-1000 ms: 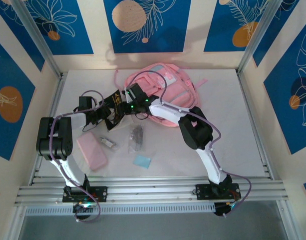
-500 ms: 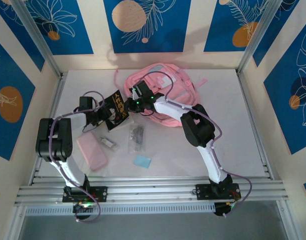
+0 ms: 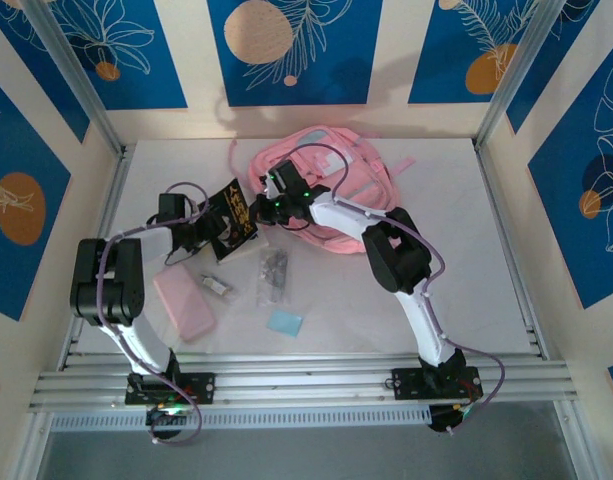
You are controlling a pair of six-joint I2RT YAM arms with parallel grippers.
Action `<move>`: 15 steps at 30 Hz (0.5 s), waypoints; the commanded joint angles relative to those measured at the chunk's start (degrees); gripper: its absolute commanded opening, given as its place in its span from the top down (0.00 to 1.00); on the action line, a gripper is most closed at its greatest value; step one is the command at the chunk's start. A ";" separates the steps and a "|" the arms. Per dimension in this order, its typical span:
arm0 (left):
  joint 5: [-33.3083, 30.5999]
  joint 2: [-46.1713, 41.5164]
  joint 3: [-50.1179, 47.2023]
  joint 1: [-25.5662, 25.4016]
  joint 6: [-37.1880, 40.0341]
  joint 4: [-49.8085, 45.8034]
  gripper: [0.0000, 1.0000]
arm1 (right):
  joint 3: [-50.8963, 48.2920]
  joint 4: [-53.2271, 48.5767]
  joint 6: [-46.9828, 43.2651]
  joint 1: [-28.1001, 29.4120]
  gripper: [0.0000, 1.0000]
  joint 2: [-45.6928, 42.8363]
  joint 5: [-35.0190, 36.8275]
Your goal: Pack books, pencil case, and school supplies into a backpack
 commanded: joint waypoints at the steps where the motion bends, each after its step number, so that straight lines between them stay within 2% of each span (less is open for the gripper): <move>1: 5.79 -2.43 -3.09 -0.19 -2.88 5.92 0.19 | -2.41 0.63 0.74 -1.99 1.00 -6.49 -3.12; 4: 7.64 -2.17 -4.97 -0.34 -5.62 13.15 0.14 | -4.66 2.34 1.96 -4.01 1.00 -9.18 -5.30; 9: 8.52 -0.02 -5.63 -1.58 -8.49 19.12 0.14 | -9.26 6.65 4.85 -7.02 1.00 -12.23 -7.96; 15: 9.17 3.42 -5.17 -5.44 -12.94 28.52 0.15 | -12.53 8.66 6.42 -8.84 1.00 -13.45 -9.21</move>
